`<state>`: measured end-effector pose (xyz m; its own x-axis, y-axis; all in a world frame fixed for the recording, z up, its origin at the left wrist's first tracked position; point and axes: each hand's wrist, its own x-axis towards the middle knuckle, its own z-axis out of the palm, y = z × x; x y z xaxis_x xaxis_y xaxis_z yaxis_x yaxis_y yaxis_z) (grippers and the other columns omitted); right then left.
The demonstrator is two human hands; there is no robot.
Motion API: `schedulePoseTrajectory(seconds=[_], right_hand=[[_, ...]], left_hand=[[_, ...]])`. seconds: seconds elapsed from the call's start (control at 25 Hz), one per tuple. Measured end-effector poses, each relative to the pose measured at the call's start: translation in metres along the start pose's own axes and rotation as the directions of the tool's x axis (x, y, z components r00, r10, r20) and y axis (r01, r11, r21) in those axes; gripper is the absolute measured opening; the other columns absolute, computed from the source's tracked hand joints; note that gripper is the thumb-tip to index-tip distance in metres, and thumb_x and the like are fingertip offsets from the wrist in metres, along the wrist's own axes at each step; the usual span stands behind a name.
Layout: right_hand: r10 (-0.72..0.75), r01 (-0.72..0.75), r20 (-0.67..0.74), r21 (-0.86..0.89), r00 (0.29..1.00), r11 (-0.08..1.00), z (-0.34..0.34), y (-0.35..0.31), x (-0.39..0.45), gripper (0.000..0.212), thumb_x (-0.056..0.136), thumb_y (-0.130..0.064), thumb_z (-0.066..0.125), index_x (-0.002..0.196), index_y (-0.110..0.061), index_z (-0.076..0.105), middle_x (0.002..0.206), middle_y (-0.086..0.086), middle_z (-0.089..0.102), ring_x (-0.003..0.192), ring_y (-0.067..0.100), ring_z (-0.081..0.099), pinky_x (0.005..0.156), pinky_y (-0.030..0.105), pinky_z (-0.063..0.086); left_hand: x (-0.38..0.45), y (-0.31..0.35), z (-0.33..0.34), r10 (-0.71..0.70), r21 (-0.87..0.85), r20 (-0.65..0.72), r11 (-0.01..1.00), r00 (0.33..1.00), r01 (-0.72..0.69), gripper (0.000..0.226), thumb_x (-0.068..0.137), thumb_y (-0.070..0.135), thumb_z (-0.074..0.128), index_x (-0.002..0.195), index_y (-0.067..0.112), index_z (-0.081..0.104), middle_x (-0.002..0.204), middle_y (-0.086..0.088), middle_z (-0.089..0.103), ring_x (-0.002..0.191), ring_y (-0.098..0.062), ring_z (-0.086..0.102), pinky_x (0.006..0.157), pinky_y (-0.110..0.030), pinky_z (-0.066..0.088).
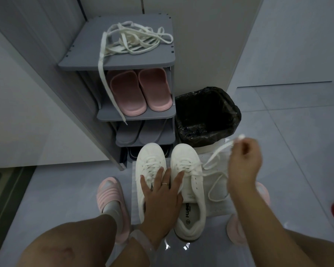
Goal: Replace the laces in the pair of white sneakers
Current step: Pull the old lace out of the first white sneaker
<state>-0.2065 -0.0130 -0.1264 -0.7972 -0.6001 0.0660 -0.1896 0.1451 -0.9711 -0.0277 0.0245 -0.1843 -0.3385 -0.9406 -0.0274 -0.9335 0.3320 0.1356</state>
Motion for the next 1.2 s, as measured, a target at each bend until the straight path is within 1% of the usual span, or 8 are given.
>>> schedulePoseTrajectory(seconds=[0.08,0.28,0.4,0.48,0.6,0.84,1.04,1.2], right_hand=[[0.081,-0.076,-0.081,0.061,0.993,0.995,-0.006,-0.002,0.016,0.016,0.092,-0.018,0.053,0.078,-0.022,0.05,0.074,-0.006,0.052,0.074,0.016,0.051,0.072,0.033,0.045],[0.365,-0.277,0.272,-0.314,0.89,0.908,0.002,0.035,-0.024,0.013,0.09,-0.011,0.05,0.099,-0.017,0.057,0.097,0.014,0.065,0.089,0.032,0.063,0.086,0.046,0.051],[0.346,-0.084,0.457,-0.501,0.82,0.861,-0.001,0.031,-0.034,0.012,0.09,-0.021,0.053,0.098,-0.013,0.057,0.089,0.004,0.063,0.089,0.024,0.06,0.08,0.034,0.047],[0.296,0.089,0.594,-0.532,0.748,0.842,-0.005,0.021,-0.038,0.015,0.09,-0.03,0.055,0.099,-0.018,0.05,0.086,-0.001,0.058,0.083,0.016,0.055,0.073,0.027,0.04],[0.356,0.188,0.708,-0.566,0.61,0.803,-0.01,0.015,-0.047,0.047,0.086,-0.04,0.06,0.125,-0.022,0.041,0.11,0.001,0.055,0.1,0.016,0.055,0.08,0.025,0.04],[0.357,0.153,0.707,-0.547,0.611,0.823,-0.014,0.017,-0.05,0.076,0.08,-0.041,0.067,0.14,-0.019,0.026,0.127,0.007,0.052,0.116,0.022,0.051,0.088,0.025,0.038],[0.358,0.18,0.714,-0.558,0.602,0.81,-0.015,0.016,-0.05,0.075,0.081,-0.042,0.067,0.137,-0.016,0.025,0.125,0.006,0.052,0.115,0.021,0.051,0.083,0.026,0.039],[0.359,0.175,0.703,-0.564,0.613,0.807,-0.013,0.02,-0.051,0.079,0.08,-0.045,0.066,0.14,-0.016,0.023,0.129,0.006,0.05,0.119,0.021,0.049,0.089,0.028,0.04]], left_hand=[[0.0,-0.001,-0.001,-0.013,-0.009,0.006,1.0,1.0,0.013,0.052,0.078,0.036,0.037,0.129,0.032,0.043,0.121,-0.002,0.064,0.119,-0.025,0.056,0.098,-0.061,0.019],[0.003,0.005,-0.007,-0.035,-0.102,-0.06,0.994,0.998,0.029,0.039,0.088,0.045,0.03,0.118,0.035,0.054,0.113,0.003,0.067,0.117,-0.023,0.056,0.1,-0.059,0.021],[0.023,0.008,-0.024,-0.13,-0.191,-0.107,0.976,0.986,0.108,0.044,0.088,0.041,0.027,0.1,0.029,0.068,0.104,0.005,0.069,0.106,-0.022,0.063,0.1,-0.062,0.028],[0.039,0.012,-0.037,-0.198,-0.248,-0.003,0.95,0.98,0.191,0.04,0.091,0.035,0.03,0.106,0.025,0.066,0.114,0.005,0.062,0.113,-0.02,0.053,0.103,-0.046,0.021],[0.052,0.016,-0.034,-0.182,-0.134,0.087,0.972,0.979,0.192,0.025,0.093,0.026,0.04,0.106,0.021,0.061,0.113,0.004,0.058,0.11,-0.016,0.05,0.093,-0.034,0.027],[0.06,0.027,-0.029,-0.213,-0.286,0.119,0.928,0.97,0.239,0.016,0.091,0.008,0.043,0.098,0.003,0.057,0.102,-0.011,0.059,0.096,-0.023,0.056,0.078,-0.027,0.039],[0.065,0.023,-0.041,-0.204,-0.752,0.394,0.489,0.896,0.442,0.016,0.091,0.009,0.049,0.076,0.011,0.055,0.072,0.002,0.053,0.07,-0.013,0.049,0.057,-0.019,0.037],[0.064,0.01,-0.043,-0.173,-0.624,0.219,0.732,0.96,0.274,0.018,0.087,0.009,0.054,0.104,0.005,0.06,0.096,-0.006,0.055,0.086,-0.014,0.049,0.07,-0.017,0.035]])
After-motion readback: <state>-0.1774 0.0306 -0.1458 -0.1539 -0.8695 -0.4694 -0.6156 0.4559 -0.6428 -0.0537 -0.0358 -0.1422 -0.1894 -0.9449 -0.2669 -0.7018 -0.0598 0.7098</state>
